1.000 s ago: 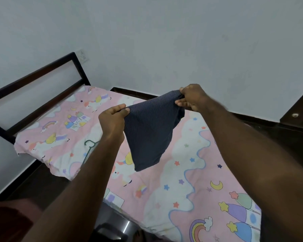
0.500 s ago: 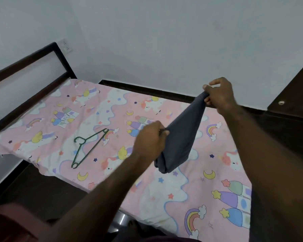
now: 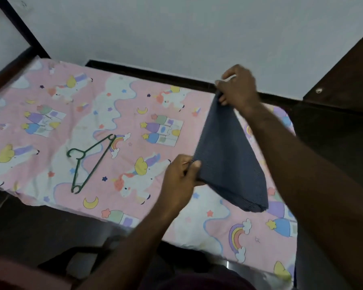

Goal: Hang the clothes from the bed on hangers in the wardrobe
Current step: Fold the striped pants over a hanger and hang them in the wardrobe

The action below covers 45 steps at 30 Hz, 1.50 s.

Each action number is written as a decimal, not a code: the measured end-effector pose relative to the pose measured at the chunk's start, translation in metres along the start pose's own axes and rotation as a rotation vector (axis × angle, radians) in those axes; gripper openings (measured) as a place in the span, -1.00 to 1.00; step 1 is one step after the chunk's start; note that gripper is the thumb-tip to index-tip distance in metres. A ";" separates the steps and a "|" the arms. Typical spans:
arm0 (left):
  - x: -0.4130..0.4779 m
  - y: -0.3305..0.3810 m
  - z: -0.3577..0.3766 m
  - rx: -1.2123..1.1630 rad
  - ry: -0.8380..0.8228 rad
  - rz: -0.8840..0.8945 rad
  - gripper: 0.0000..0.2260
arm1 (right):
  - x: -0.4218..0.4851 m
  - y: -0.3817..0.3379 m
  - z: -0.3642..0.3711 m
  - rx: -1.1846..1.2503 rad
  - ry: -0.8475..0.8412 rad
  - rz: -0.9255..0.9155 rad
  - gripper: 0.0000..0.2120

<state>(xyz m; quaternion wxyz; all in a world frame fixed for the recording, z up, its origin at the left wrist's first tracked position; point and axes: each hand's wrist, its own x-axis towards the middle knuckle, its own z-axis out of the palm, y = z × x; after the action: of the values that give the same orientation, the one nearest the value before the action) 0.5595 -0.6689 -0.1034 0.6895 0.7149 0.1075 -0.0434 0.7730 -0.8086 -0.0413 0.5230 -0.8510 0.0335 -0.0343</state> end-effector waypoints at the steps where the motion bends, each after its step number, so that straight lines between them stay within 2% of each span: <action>1: 0.003 -0.024 -0.018 -0.005 0.044 -0.057 -0.84 | -0.002 0.011 0.035 -0.024 -0.050 0.004 -0.83; 2: 0.007 -0.055 -0.040 0.011 0.082 -0.130 -0.83 | -0.007 0.026 0.074 -0.079 -0.131 0.024 -0.86; 3: 0.010 -0.086 -0.059 0.041 0.129 -0.208 -0.82 | -0.013 0.045 0.110 -0.178 -0.220 0.042 -0.76; 5: 0.015 -0.154 -0.101 0.136 0.226 -0.391 -0.81 | -0.046 0.089 0.180 -0.427 -0.496 0.086 -0.31; 6: 0.016 -0.185 -0.122 0.219 0.264 -0.496 -0.78 | -0.073 0.108 0.205 -0.471 -0.597 0.097 -0.18; 9: 0.007 -0.267 -0.186 0.483 0.301 -0.806 -0.59 | -0.170 0.175 0.257 -0.448 -0.748 0.197 -0.10; 11: 0.005 -0.292 -0.211 0.606 0.262 -0.830 -0.55 | -0.225 0.217 0.258 -0.482 -0.801 0.306 -0.12; 14: 0.017 -0.314 -0.210 0.761 0.152 -0.682 -0.51 | -0.266 0.271 0.243 -0.546 -0.797 0.461 -0.16; 17: 0.046 -0.330 -0.181 0.934 -0.065 -0.440 -0.49 | -0.254 0.306 0.230 -0.615 -0.675 0.460 -0.24; 20: 0.085 -0.357 -0.140 1.063 -0.237 -0.174 -0.47 | -0.217 0.338 0.230 -0.659 -0.528 0.346 -0.29; 23: 0.120 -0.381 -0.095 1.171 -0.348 0.000 -0.41 | -0.182 0.369 0.239 -0.742 -0.400 0.198 -0.33; 25: 0.140 -0.404 -0.074 1.240 -0.395 0.094 -0.39 | -0.168 0.400 0.238 -0.803 -0.379 0.137 -0.34; 31: 0.151 -0.451 -0.092 1.386 -0.430 0.150 -0.35 | -0.181 0.500 0.145 -1.046 -0.348 0.097 -0.33; 34: 0.148 -0.444 -0.100 1.387 -0.388 0.104 -0.33 | -0.180 0.504 0.113 -0.981 -0.166 0.364 -0.31; 36: 0.148 -0.438 -0.093 1.398 -0.359 0.079 -0.32 | -0.177 0.491 0.113 -0.982 -0.100 0.424 -0.31; 38: 0.152 -0.434 -0.071 1.401 -0.367 0.114 -0.34 | -0.174 0.470 0.131 -1.018 -0.127 0.270 -0.36; 41: 0.159 -0.440 -0.021 1.369 -0.443 0.304 -0.42 | -0.166 0.441 0.185 -0.963 -0.196 0.002 -0.43; 43: 0.169 -0.446 0.003 1.340 -0.492 0.373 -0.47 | -0.157 0.433 0.221 -0.825 -0.270 -0.043 -0.44; 45: 0.186 -0.448 0.000 1.340 -0.536 0.411 -0.47 | -0.147 0.436 0.248 -0.709 -0.321 0.013 -0.42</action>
<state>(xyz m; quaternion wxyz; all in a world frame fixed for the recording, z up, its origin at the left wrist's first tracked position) 0.6449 -0.6401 -0.5799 0.1034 0.9523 -0.2492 -0.1428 0.6408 -0.7717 -0.5453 0.1953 -0.9732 -0.0335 0.1164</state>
